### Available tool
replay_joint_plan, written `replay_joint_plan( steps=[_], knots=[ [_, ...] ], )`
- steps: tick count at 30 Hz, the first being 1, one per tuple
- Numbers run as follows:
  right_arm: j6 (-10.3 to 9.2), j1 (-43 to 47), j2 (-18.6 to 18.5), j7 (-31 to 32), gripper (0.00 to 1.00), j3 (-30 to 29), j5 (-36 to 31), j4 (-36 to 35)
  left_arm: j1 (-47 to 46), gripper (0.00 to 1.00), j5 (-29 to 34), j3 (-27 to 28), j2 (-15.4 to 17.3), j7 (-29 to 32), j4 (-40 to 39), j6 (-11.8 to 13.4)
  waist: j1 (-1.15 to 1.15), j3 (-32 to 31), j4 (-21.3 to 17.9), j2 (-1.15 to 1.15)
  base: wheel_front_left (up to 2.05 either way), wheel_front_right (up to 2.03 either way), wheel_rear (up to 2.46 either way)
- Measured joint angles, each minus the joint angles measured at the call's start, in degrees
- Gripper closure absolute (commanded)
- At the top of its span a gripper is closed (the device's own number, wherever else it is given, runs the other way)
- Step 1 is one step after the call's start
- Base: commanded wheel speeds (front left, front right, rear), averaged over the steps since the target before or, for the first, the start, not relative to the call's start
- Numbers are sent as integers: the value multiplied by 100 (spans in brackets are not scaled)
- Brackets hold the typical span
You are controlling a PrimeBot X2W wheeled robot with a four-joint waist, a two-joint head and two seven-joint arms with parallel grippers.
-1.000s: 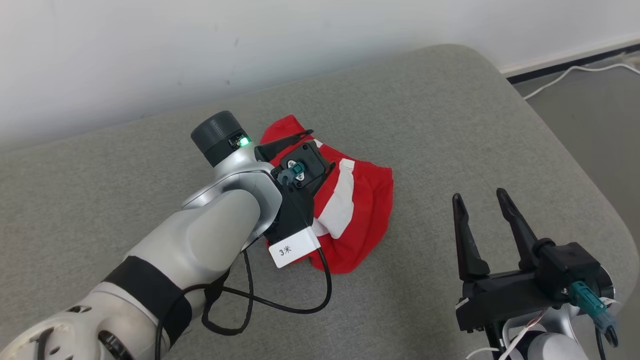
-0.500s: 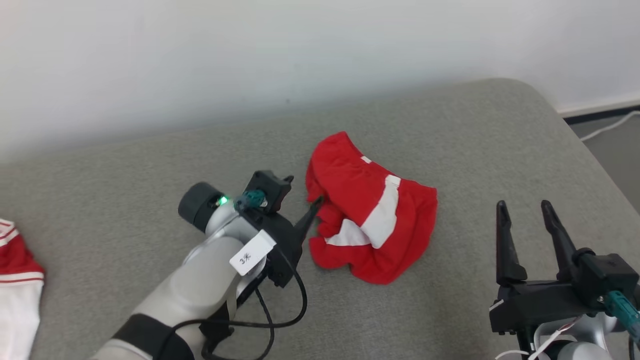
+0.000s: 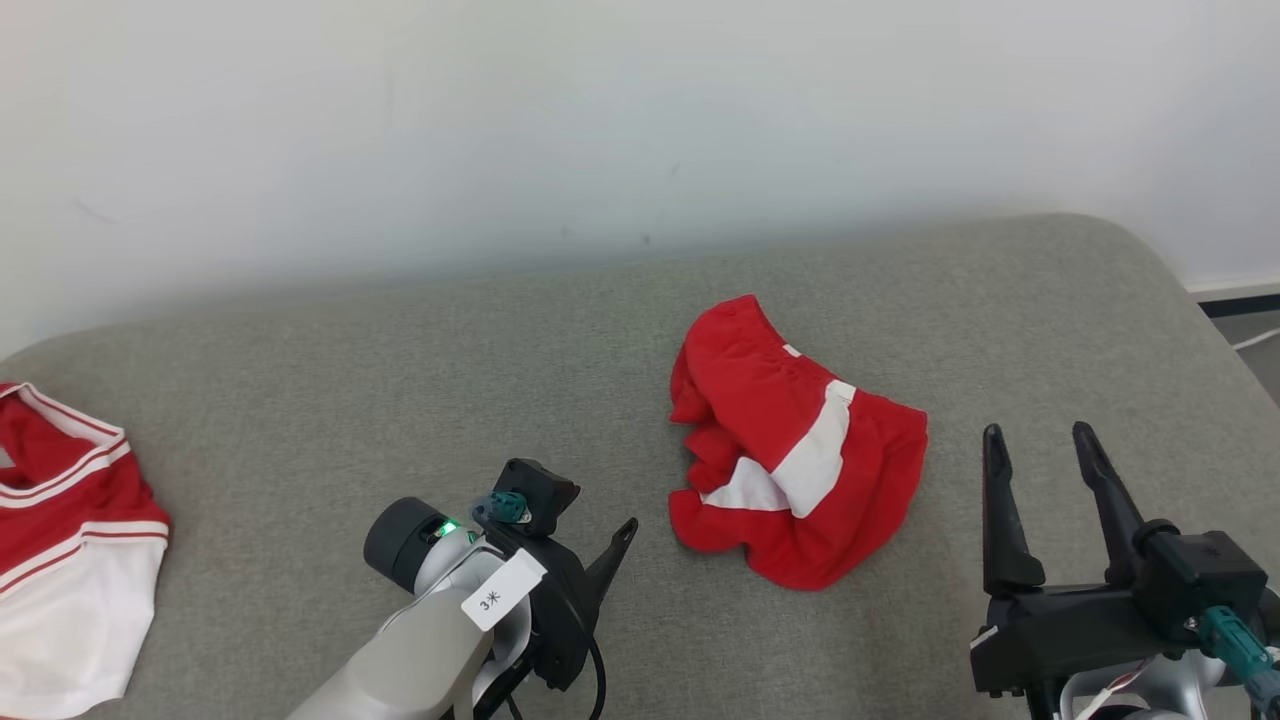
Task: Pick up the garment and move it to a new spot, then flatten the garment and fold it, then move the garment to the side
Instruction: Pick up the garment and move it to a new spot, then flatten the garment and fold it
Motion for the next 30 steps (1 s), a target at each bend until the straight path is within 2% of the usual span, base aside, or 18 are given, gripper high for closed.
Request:
replay_joint_plan(
  steps=[11,24,30],
  knots=[
    [0,46,1,154,0,107,-42,-332,-27,0,-82,-136,3,433,-126,-2,1,379,-438,0,0,0,0],
    [0,-270,2,198,0,189,-33,-264,-538,0,-69,-214,18,800,40,31,2,1066,-999,1,0,0,0],
    [0,-323,1,168,0,160,-24,-190,-586,0,-73,-234,10,843,109,78,2,1213,-1127,1,0,0,0]
  ],
)
